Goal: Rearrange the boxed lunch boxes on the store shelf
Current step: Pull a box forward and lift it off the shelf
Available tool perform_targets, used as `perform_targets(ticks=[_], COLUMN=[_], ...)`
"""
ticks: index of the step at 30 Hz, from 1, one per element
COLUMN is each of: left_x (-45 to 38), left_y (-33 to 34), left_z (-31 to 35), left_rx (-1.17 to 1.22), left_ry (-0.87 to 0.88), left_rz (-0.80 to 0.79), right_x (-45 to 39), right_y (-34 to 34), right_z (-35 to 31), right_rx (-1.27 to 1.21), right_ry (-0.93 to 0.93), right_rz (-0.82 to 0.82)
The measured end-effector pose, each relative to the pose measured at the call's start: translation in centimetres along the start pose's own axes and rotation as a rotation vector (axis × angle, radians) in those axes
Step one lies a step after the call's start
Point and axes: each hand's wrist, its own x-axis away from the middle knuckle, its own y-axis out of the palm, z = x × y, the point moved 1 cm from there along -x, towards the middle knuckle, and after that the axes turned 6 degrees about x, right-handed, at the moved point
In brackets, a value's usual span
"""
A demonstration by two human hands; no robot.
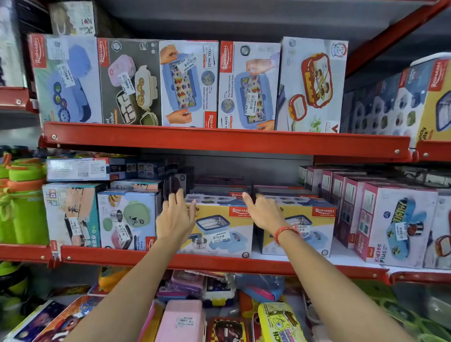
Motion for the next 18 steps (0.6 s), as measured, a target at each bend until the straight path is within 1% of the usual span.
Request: perform_targets(ticks=[3,4,5,7,10,12,13,16,18], left_x=[0.1,0.2,0.1,-0.4,-1.7,-2.3,-2.4,-2.8,-3.3], left_y=[0.3,0.2,0.1,-0.6,-1.0,-0.9,-1.2,-1.8,-2.0], left_z=[-0.1,-0.1,0.0,0.1,-1.7,-2.7,-2.6,-2.2,-2.3], left_rx=[0.122,0.203,0.282,0.454,0.822,0.975,0.999,1.027,1.098], left_ry=[-0.254,-0.353,-0.420,-0.565,-0.731,-0.769,-0.768,-0.702,-0.642], left_rz=[-0.187,-0.260,-0.277,-0.302,-0.360,-0.395,-0.413,-0.397,-0.440], right_x=[-0.2,-0.2,-0.2,0.0,-0.8,-1.8,-2.5,-4.3,-4.9], right_y=[0.7,0.9,1.0,0.6,-0.3,-0.6,-0.6,-0.4,-0.6], right_z=[-0.3,-0.2,-0.1,-0.1,0.1,0.2,0.4,1.0,1.3], right_rx=[-0.299,-0.406,-0.489,-0.592,-0.718,-0.780,-0.800,-0.804,-0.834], right_ry=[0.270,0.358,0.421,0.471,0.483,0.468,0.455,0.401,0.374], right_rz=[-0.242,-0.323,-0.383,-0.442,-0.436,-0.412,-0.392,-0.319,-0.240])
